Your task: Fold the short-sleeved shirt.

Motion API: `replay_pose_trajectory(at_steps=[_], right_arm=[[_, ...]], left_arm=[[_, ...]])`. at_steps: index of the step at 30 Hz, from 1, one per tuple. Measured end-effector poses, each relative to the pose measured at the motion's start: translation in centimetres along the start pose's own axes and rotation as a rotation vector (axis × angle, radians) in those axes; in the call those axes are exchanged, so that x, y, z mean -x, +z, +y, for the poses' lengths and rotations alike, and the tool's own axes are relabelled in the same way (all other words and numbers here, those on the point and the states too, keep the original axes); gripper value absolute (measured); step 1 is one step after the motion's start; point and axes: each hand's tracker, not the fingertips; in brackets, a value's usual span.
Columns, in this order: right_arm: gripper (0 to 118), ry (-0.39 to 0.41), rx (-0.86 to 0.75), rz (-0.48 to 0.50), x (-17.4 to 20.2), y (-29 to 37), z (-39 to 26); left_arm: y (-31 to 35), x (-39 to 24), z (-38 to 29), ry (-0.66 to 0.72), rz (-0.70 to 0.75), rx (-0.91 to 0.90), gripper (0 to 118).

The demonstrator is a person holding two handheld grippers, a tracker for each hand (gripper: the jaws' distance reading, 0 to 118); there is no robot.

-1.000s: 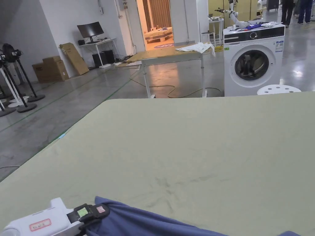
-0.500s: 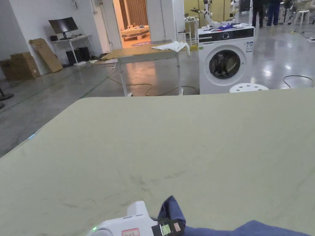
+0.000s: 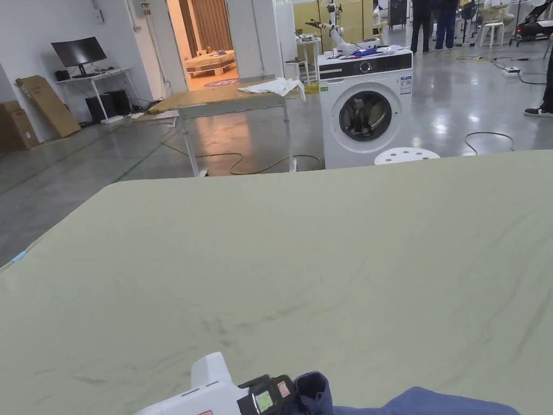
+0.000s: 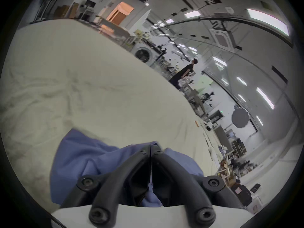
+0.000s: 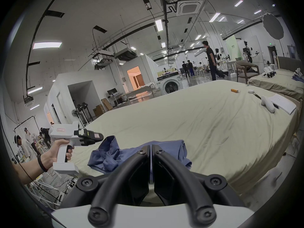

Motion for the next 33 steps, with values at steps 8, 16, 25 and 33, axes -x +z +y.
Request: replay_pose_trajectory(at_steps=[8,16,25,33], right_arm=[[0,0.015,0.018,-0.019,0.2,0.4,0.1],[0,0.000,0.029,-0.039,-0.2,0.6,0.1],[0,-0.002,0.058,-0.009,0.0,-0.3,-0.5],[0,0.042,0.088,0.004,1.0,-0.5,0.1]], left_arm=[[-9.9,1.1,-6.3,0.069,-0.050,0.278,3],[-3.1,-0.8,-2.8,-0.035,-0.120,0.123,5],[4.8,10.6,1.0,0.217,0.014,-0.031,98],[-1.7,13.0,-3.8,0.373,-0.081,0.060,26]])
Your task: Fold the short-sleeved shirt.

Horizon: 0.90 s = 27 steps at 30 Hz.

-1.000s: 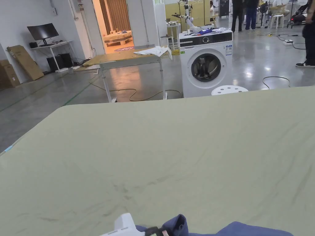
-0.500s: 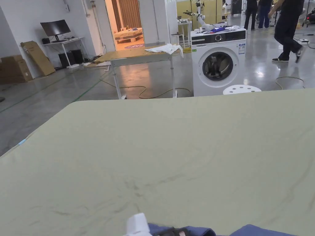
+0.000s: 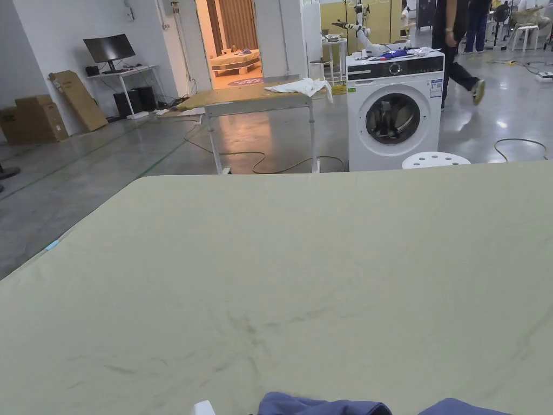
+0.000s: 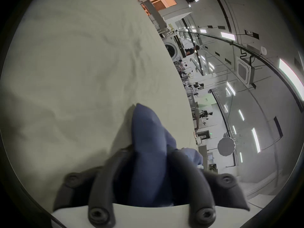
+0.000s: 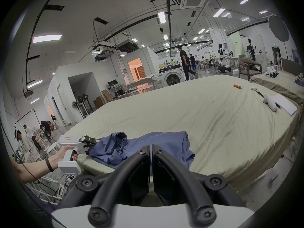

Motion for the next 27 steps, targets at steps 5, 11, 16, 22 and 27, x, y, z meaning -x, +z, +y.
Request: replay_pose_trajectory(at_steps=[5,11,16,22,27], right_arm=[[0,0.013,-0.003,-0.009,-0.1,0.2,0.3],[0,-0.014,-0.005,0.010,-0.1,-0.6,0.2],[0,-0.030,0.006,0.036,0.3,-1.4,-0.3],[0,0.000,0.002,0.037,0.9,-0.5,-0.2],[0,-0.026,-0.016,-0.003,-0.1,0.6,-0.5]], left_arm=[[3.5,-0.8,0.9,0.014,-0.020,-0.080,4],[13.8,-7.8,5.1,-0.293,0.213,-0.217,4],[15.3,-15.8,3.7,-0.554,0.313,-0.258,5],[7.5,-21.3,-1.1,-0.768,0.332,-0.151,5],[0.1,-23.4,-5.0,-0.836,0.297,-0.012,5]])
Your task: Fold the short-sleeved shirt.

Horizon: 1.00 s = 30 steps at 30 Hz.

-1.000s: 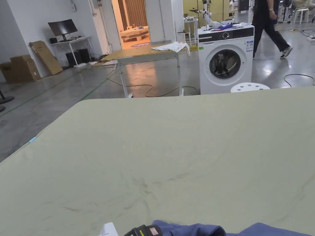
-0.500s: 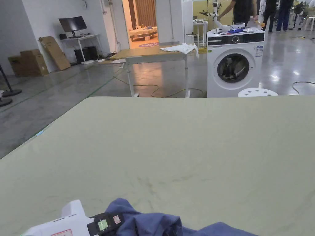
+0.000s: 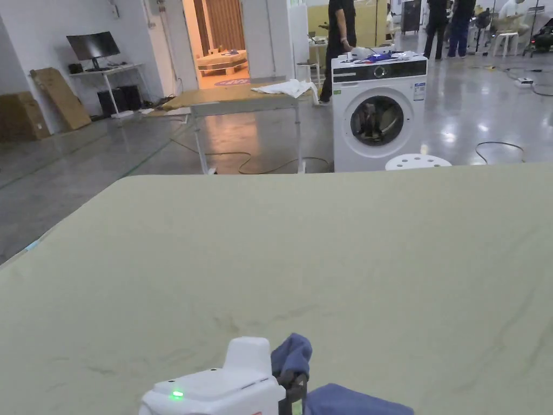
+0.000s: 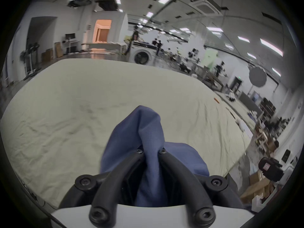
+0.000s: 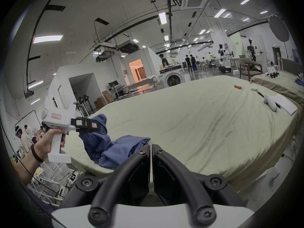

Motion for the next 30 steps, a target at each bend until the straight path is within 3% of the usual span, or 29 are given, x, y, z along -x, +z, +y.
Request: replay_pose_trajectory(at_steps=[7,9,10,12,13,14,15,17,20,24,28,30], right_arm=[[0,-0.048,-0.004,-0.030,-1.0,0.4,-0.7],[0,-0.041,0.005,-0.041,-0.8,0.3,-0.8],[0,-0.040,0.008,-0.043,-0.8,0.3,-0.8],[0,-0.043,0.016,-0.038,-1.0,0.3,-1.0],[0,-0.044,0.016,-0.037,-1.0,0.3,-1.0],[0,-0.049,0.019,-0.035,-1.1,0.3,-1.1],[0,-0.059,0.019,-0.035,-1.2,0.2,-1.2],[0,-0.081,0.019,-0.034,-1.4,0.0,-1.4],[0,-0.110,0.023,-0.031,-1.6,-0.2,-1.7],[0,-0.115,0.039,-0.019,-1.3,-0.4,-1.7],[0,-0.093,0.061,-0.027,-0.5,-0.6,-1.5],[0,-0.092,0.071,-0.028,-0.2,-0.8,-1.7]], left_arm=[[-7.6,-5.8,-2.4,-0.077,-0.057,0.136,6],[-8.8,-6.6,-3.1,-0.096,-0.051,0.164,11],[-9.0,-6.7,-3.3,-0.096,-0.085,0.170,20],[-7.7,-5.8,-3.3,-0.082,-0.222,0.128,58],[-7.0,-5.4,-3.2,-0.057,-0.276,0.114,65],[-5.7,-4.8,-2.9,-0.010,-0.287,0.083,63],[-4.5,-4.0,-2.5,0.038,-0.292,0.051,49],[-3.1,-2.7,-2.0,0.082,-0.318,0.000,0],[-2.9,-0.3,-1.8,0.155,-0.284,-0.049,0],[-8.5,-0.4,-3.6,0.208,-0.313,0.113,0],[-13.7,-3.4,-6.5,0.098,-0.227,0.317,0],[-13.2,-3.7,-6.6,0.119,-0.235,0.267,0]])
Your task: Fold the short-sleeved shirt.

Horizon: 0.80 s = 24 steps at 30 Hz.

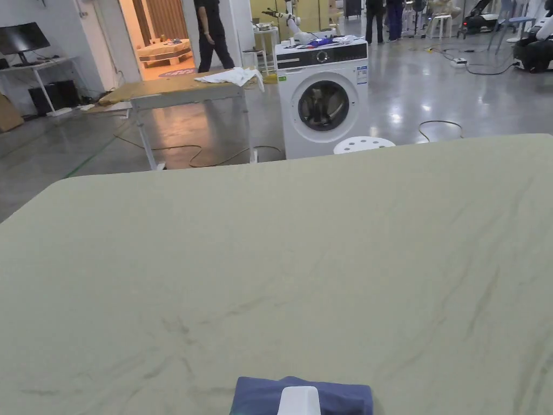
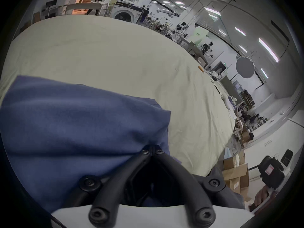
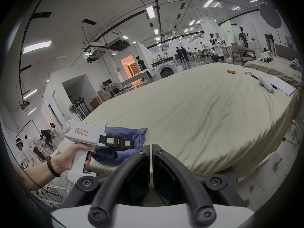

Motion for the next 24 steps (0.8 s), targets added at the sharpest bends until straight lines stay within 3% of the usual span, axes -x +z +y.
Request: replay_pose_trajectory(at_steps=[4,5,7,8,9,10,12,14,16,18,19,22,24], right_arm=[[0,0.010,0.082,0.052,0.3,-2.3,0.0],[0,0.035,0.086,0.058,0.9,-3.3,0.4],[0,0.071,0.114,0.102,2.3,-5.8,1.4],[0,0.073,0.161,0.150,3.0,-7.6,2.0],[0,0.086,0.203,0.188,3.8,-9.7,2.5],[0,0.115,0.229,0.208,4.5,-11.3,2.8],[0,0.245,0.240,0.197,6.1,-15.0,3.4],[0,0.312,0.303,0.176,7.3,-18.2,3.9],[0,0.307,0.395,0.164,7.3,-21.3,3.7],[0,0.301,0.547,0.047,6.3,-24.3,2.5],[0,0.282,0.599,0.042,5.7,-25.2,1.8],[0,0.184,0.525,0.078,5.0,-24.2,2.0],[0,0.219,0.528,0.071,5.2,-24.2,1.7]], left_arm=[[2.7,0.5,0.9,0.048,-0.048,-0.050,0],[4.6,0.2,1.2,0.027,-0.056,-0.093,7],[7.6,0.3,1.2,-0.012,-0.042,-0.162,37],[9.0,0.6,1.1,-0.009,-0.035,-0.176,65],[10.6,1.1,0.6,0.010,-0.028,-0.199,77],[11.8,1.6,0.2,0.028,-0.024,-0.224,82],[14.2,3.4,-0.7,0.076,-0.036,-0.258,82],[15.8,5.4,-1.4,0.121,-0.028,-0.259,82],[16.8,7.4,-2.2,0.140,0.001,-0.262,83],[17.6,9.5,-3.1,0.200,0.046,-0.267,84],[17.8,10.3,-3.5,0.261,0.057,-0.280,84],[17.3,12.9,-4.1,0.406,-0.046,-0.325,88],[15.6,14.1,-3.6,0.455,-0.110,-0.309,90]])
